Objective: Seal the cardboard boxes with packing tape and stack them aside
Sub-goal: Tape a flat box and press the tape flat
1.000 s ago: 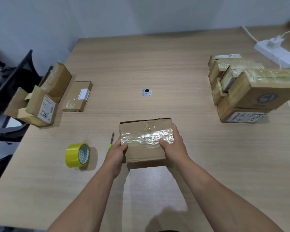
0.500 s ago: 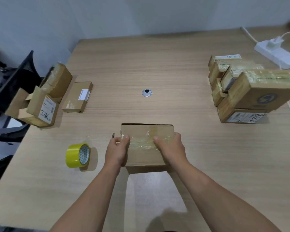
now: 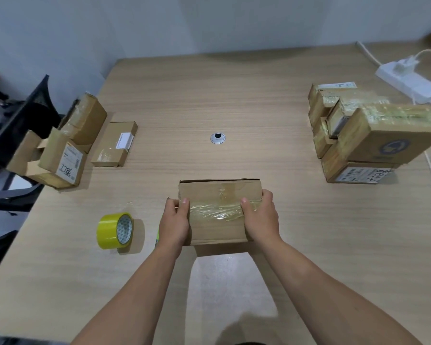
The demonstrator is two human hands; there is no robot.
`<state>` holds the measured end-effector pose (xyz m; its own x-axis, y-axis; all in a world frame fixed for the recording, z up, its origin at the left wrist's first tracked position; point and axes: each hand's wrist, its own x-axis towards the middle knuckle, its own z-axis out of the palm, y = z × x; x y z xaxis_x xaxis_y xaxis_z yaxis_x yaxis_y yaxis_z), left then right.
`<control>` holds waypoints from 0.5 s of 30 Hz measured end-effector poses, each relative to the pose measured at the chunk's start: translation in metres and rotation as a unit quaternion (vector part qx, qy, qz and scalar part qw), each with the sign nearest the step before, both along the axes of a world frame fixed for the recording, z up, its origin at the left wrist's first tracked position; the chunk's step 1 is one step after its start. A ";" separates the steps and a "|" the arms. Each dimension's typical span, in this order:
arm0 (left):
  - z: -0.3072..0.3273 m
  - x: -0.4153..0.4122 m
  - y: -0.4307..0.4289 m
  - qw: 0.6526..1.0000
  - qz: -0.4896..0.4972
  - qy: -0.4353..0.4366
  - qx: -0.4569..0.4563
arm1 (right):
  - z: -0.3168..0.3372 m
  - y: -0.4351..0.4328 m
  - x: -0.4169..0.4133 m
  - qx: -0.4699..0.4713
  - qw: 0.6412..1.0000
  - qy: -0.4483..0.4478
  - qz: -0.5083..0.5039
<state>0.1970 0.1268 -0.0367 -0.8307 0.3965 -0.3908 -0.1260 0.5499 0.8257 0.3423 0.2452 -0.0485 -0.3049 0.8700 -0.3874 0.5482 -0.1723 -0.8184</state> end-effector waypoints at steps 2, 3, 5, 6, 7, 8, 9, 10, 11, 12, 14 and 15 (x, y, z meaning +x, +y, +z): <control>-0.001 -0.002 -0.003 1.000 0.003 -0.009 0.010 | -0.002 0.000 0.001 -0.005 1.000 0.000 -0.006; -0.002 -0.004 -0.004 1.000 0.004 -0.014 0.016 | -0.003 0.000 0.001 -0.007 1.000 -0.001 -0.009; -0.004 -0.006 -0.005 0.999 0.009 -0.022 0.024 | -0.003 0.000 0.003 -0.012 1.000 -0.009 -0.018; -0.004 -0.007 -0.005 0.999 0.012 -0.026 0.023 | -0.004 0.001 0.004 -0.013 1.000 -0.014 -0.022; -0.004 -0.007 -0.005 0.999 0.016 -0.031 0.025 | -0.004 0.002 0.004 -0.015 0.999 -0.019 -0.026; -0.003 -0.007 -0.005 0.999 0.017 -0.035 0.023 | -0.004 0.002 0.004 -0.017 0.999 -0.022 -0.025; -0.004 -0.007 -0.005 0.999 0.009 -0.031 0.016 | -0.004 0.002 0.004 -0.019 0.999 -0.022 -0.018; -0.003 -0.006 -0.005 1.000 -0.012 -0.021 0.006 | -0.003 0.000 0.003 -0.019 1.000 -0.023 -0.004; -0.003 -0.004 -0.004 0.999 -0.042 -0.007 -0.001 | -0.001 -0.002 0.001 -0.021 0.999 -0.031 0.014; -0.003 -0.002 -0.004 0.998 -0.066 0.006 -0.002 | 0.002 -0.004 -0.001 -0.022 0.998 -0.049 0.031; 0.001 0.006 -0.001 0.996 -0.087 0.027 -0.004 | 0.008 -0.008 -0.004 -0.024 0.994 -0.095 0.053; 0.002 0.008 0.000 0.995 -0.089 0.038 -0.005 | 0.010 -0.009 -0.004 -0.019 0.992 -0.110 0.060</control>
<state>0.2050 0.1264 -0.0348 -0.7753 0.5361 -0.3340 0.0367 0.5662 0.8235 0.3378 0.2366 -0.0383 -0.3086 0.8165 -0.4880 0.7317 -0.1240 -0.6702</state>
